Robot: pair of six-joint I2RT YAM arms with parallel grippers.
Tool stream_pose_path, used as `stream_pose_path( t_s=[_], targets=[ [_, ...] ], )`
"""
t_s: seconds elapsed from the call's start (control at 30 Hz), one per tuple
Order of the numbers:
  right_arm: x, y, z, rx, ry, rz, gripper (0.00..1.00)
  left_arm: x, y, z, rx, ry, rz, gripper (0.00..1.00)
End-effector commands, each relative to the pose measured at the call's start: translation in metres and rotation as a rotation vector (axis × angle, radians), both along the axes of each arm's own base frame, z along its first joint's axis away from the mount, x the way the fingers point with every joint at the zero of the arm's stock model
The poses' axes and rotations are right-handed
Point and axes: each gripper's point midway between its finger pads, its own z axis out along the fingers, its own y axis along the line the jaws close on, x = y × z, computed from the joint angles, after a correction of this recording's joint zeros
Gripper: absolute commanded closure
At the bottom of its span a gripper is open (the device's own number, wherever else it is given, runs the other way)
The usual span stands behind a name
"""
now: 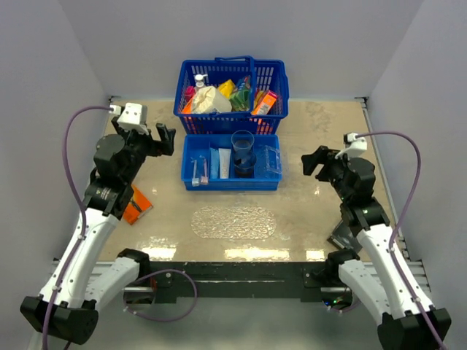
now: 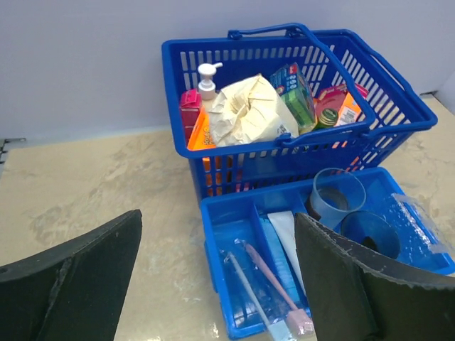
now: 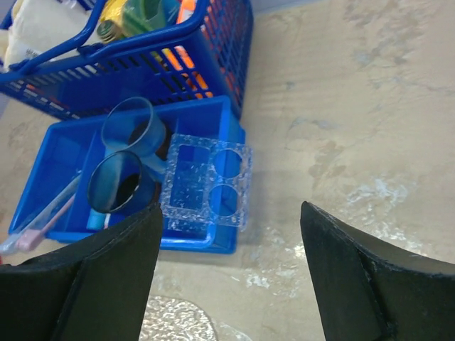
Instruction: Prepare toiletry sets of a toothbrush and toothpaste on the tray
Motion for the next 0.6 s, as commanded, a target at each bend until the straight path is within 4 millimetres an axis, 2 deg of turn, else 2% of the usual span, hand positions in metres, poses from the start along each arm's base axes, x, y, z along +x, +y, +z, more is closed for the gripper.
stream_pose_path(
  t_s=[0.0,0.03,0.07,0.1,0.13,0.17,0.2,0.23,0.27,0.3,0.5,0.57],
  targets=[
    [0.004,0.045,0.041,0.025,-0.087,0.162,0.21,0.004,-0.011,-0.012,0.031,-0.007,-0.046,0.07],
    [0.009,0.05,0.042,0.012,-0.073,0.151,0.21,0.002,-0.015,-0.026,0.034,0.022,-0.071,0.07],
    [0.01,0.057,0.038,-0.01,-0.052,0.146,0.21,0.003,-0.017,-0.032,0.033,0.039,-0.079,0.06],
    [0.005,0.079,0.047,-0.016,-0.062,0.196,0.21,0.002,-0.018,-0.035,0.031,0.049,-0.083,0.06],
    [0.014,0.085,0.034,-0.053,-0.016,0.167,0.21,0.002,-0.02,-0.039,0.027,0.058,-0.093,0.05],
    [0.013,0.094,0.029,-0.078,0.017,0.179,0.21,0.003,-0.021,-0.04,0.024,0.06,-0.096,0.05],
    [0.012,0.112,0.039,-0.081,0.015,0.212,0.24,0.003,-0.021,-0.04,0.021,0.061,-0.099,0.05],
    [0.014,0.118,0.036,-0.091,0.04,0.208,0.26,0.004,-0.022,-0.041,0.02,0.063,-0.102,0.05],
    [0.019,0.124,0.02,-0.111,0.106,0.198,0.28,0.005,-0.022,-0.044,0.02,0.071,-0.099,0.05],
    [0.02,0.134,0.028,-0.103,0.102,0.212,0.32,0.004,-0.022,-0.045,0.019,0.073,-0.097,0.05],
    [0.032,0.165,0.003,-0.143,0.188,0.247,0.33,0.004,-0.02,-0.048,0.011,0.075,-0.087,0.05],
    [0.033,0.168,-0.008,-0.185,0.223,0.242,0.34,0.006,-0.019,-0.049,0.01,0.079,-0.075,0.05]
  ],
)
